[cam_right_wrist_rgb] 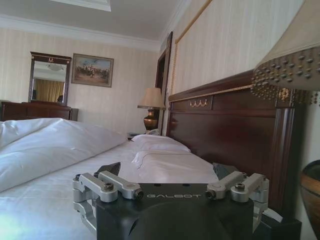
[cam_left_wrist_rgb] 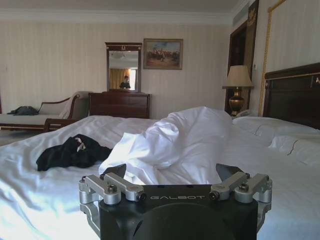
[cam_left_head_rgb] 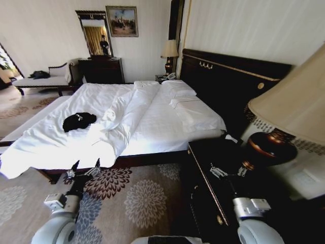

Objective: Fold the clothes on the bed.

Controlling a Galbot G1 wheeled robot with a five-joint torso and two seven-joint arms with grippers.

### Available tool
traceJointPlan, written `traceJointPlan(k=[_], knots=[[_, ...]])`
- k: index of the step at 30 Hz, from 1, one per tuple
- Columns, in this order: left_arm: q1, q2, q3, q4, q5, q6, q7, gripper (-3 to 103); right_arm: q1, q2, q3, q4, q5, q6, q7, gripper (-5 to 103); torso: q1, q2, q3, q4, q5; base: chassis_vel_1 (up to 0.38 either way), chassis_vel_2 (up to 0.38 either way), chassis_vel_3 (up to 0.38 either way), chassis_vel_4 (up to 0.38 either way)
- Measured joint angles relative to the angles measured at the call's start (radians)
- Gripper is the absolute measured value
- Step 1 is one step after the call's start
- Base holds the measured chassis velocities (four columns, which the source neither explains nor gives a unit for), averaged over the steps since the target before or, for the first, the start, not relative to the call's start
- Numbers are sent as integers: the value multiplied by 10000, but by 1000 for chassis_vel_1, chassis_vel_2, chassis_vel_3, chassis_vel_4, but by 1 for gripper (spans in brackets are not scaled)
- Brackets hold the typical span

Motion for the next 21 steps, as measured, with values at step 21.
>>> traceJointPlan(k=[21], knots=[[-10,-3,141,-76,62,-6,7,100,3,-12,-165,-70,-102,-79,10,100,-3,0,0,0,0,-154,153,154,-160]])
